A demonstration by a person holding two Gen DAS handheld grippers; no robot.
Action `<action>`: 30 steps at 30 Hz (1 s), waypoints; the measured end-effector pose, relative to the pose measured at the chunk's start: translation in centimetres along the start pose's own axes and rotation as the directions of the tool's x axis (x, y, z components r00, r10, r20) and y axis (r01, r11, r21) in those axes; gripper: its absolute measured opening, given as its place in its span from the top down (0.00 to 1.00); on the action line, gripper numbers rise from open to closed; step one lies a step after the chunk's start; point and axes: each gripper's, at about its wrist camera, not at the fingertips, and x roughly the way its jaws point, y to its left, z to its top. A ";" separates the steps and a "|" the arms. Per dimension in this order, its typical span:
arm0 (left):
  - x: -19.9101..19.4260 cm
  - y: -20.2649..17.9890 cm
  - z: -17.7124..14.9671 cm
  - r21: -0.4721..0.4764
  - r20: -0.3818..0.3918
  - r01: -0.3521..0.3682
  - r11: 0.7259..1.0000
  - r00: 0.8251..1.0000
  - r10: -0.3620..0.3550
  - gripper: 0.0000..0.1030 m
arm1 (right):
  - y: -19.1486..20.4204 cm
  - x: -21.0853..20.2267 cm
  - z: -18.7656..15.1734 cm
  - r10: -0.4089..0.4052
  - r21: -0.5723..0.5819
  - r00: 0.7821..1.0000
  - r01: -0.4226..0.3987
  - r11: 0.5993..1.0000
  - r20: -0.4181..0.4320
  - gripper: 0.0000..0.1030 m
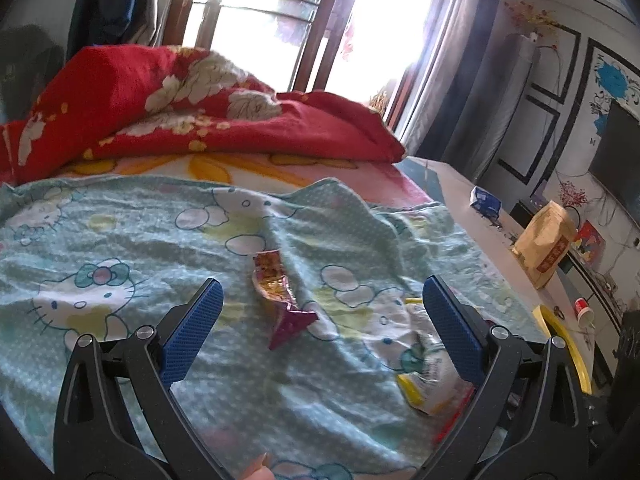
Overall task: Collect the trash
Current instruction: 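Grasp the pink-purple wrapper with the left tool while the right tool grasps the red tube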
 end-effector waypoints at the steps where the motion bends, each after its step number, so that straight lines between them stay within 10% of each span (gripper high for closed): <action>1: 0.4 0.2 0.0 -0.006 -0.011 -0.001 1.000 1.000 0.001 0.11 | -0.1 0.3 -0.1 0.013 0.015 1.000 -0.013 1.000 -0.006 0.23; 8: 2.4 1.9 0.3 -0.092 -0.067 0.004 0.996 0.998 -0.010 0.25 | 0.7 1.4 0.3 0.002 -0.007 1.000 -0.002 1.000 0.007 0.37; 17: 4.3 3.2 -0.3 -0.156 -0.163 0.013 0.988 0.986 -0.039 0.79 | -0.4 1.0 0.3 0.055 0.011 0.998 -0.055 0.998 0.027 0.52; 30: 1.1 2.9 -1.1 -0.152 -0.081 0.058 0.987 0.994 -0.071 0.82 | -0.7 -1.7 -0.8 0.072 -0.031 0.996 -0.070 0.997 0.060 0.57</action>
